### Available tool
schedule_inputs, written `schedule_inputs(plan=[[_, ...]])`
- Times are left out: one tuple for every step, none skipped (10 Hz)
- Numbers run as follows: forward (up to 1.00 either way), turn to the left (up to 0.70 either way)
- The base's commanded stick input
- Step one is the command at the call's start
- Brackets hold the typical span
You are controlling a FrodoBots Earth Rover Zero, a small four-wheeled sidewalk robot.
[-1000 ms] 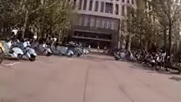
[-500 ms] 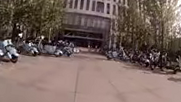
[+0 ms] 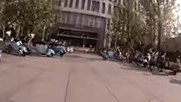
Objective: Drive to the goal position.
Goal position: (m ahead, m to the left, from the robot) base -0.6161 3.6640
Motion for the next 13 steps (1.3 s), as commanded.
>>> schedule_inputs(plan=[[1.0,0.0],[1.0,0.0],[1.0,0.0],[1.0,-0.03],[1.0,-0.16],[1.0,-0.17],[1.0,-0.17],[1.0,-0.17],[1.0,-0.18],[1.0,0.0],[1.0,0.0],[1.0,0.0],[1.0,0.0]])
